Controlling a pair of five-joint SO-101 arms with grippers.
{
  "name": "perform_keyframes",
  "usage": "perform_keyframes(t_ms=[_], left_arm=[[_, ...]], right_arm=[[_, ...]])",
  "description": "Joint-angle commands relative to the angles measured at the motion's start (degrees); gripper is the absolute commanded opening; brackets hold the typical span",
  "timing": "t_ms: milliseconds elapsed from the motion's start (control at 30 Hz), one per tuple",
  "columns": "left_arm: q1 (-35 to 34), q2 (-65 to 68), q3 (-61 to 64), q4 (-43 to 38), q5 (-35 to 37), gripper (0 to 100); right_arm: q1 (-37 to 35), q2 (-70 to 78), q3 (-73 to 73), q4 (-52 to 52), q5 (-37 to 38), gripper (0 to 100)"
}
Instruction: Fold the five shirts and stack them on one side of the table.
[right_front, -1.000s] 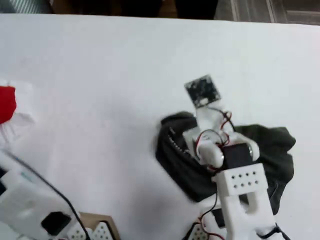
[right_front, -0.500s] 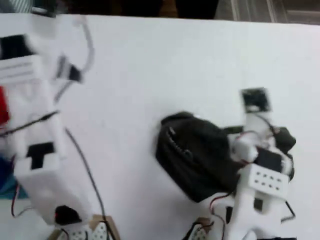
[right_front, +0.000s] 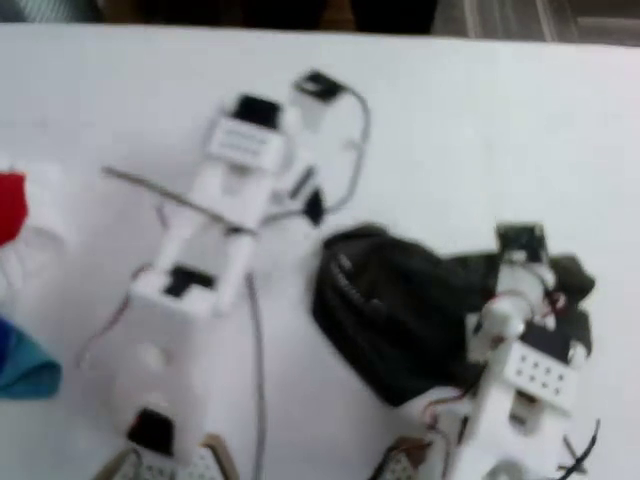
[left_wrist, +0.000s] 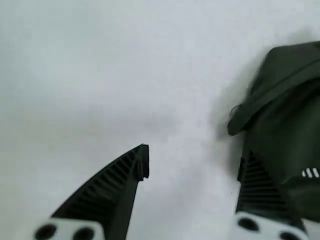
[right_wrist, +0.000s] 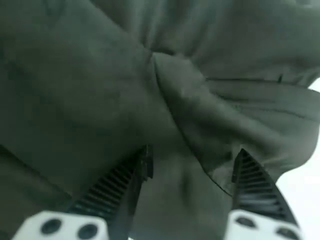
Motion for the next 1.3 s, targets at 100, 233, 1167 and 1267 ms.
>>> perform_keyframes(t_ms=[100, 233, 1167, 1267], left_arm=[[6.6, 6.7, 0.0, -5.8, 0.9, 30], [7.0, 10.7, 0.0, -7.9, 0.4, 30], [-4.4, 7.5, -26.1, 11.2, -14.4, 2], [-9.0, 1.8, -19.9, 11.2, -17.1, 2]], right_arm=[[10.2, -1.5, -0.1, -0.1, 6.6, 25.9], [16.8, -1.5, -0.1, 0.0, 9.1, 25.9], [12.9, -1.1, -5.1, 0.6, 2.0, 26.2], [7.1, -1.1, -10.5, 2.8, -1.8, 26.2]])
